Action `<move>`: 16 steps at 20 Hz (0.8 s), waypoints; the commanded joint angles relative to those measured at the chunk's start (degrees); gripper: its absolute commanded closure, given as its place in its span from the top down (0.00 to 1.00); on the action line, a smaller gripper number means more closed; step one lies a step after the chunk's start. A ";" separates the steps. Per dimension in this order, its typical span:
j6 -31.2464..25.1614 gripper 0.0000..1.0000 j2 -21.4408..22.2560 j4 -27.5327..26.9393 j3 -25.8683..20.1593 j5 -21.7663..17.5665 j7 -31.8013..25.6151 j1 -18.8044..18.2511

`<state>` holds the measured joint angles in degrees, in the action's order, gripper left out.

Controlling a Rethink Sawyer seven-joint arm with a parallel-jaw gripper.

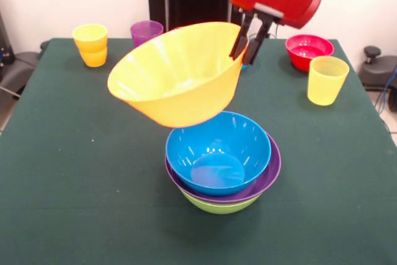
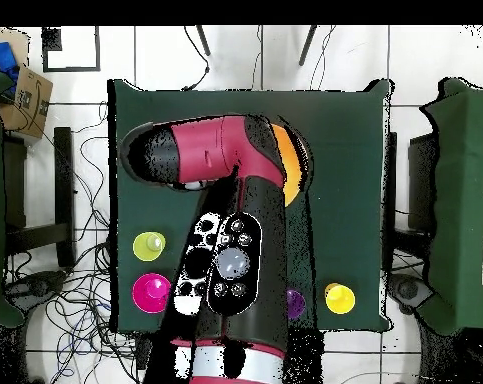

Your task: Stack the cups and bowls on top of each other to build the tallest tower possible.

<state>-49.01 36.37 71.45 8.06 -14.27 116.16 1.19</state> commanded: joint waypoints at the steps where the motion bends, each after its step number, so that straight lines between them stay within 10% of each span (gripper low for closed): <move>1: 3.08 0.00 -4.54 4.22 -2.06 0.65 9.06 0.83; 16: 4.92 0.00 -5.18 5.14 -0.91 1.43 8.98 1.94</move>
<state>-47.43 31.94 71.92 9.39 -14.00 116.16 2.20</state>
